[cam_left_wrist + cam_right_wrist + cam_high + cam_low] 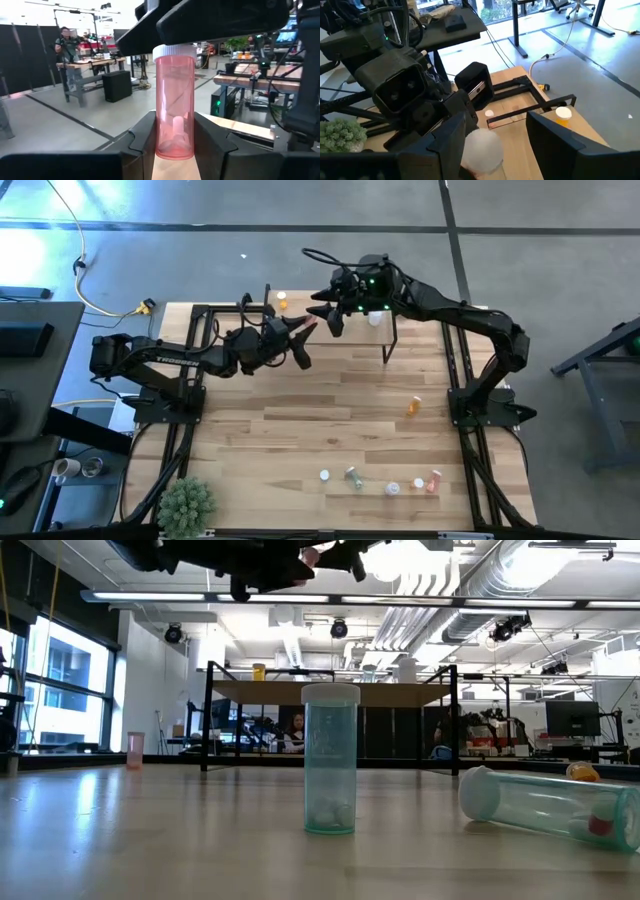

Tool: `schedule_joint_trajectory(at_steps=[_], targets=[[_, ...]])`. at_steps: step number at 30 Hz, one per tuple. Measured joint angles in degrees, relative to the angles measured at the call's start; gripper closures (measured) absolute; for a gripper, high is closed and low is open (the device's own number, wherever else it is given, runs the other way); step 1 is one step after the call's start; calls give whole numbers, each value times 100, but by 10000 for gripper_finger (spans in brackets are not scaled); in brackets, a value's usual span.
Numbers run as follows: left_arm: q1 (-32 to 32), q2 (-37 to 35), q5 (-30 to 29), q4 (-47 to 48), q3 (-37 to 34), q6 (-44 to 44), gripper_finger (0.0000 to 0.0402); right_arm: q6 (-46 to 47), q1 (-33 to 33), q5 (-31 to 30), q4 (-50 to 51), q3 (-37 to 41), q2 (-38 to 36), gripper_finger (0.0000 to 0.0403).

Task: Pick and place medicine bottles onto shelf by color
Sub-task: Put the top right pink pill bottle on the shelf

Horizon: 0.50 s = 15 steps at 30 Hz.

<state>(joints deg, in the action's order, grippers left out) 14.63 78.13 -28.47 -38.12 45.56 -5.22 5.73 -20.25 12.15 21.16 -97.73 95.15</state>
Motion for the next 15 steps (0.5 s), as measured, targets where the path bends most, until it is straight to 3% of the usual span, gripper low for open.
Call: schedule_joint_trajectory(at_steps=[6, 15], targets=[[4, -13, -394, 78, 4, 3, 304, 88, 0, 25, 69, 9, 15, 204], [2, -13, -373, 91, 4, 3, 304, 86, -2, -97, 27, 9, 13, 204]])
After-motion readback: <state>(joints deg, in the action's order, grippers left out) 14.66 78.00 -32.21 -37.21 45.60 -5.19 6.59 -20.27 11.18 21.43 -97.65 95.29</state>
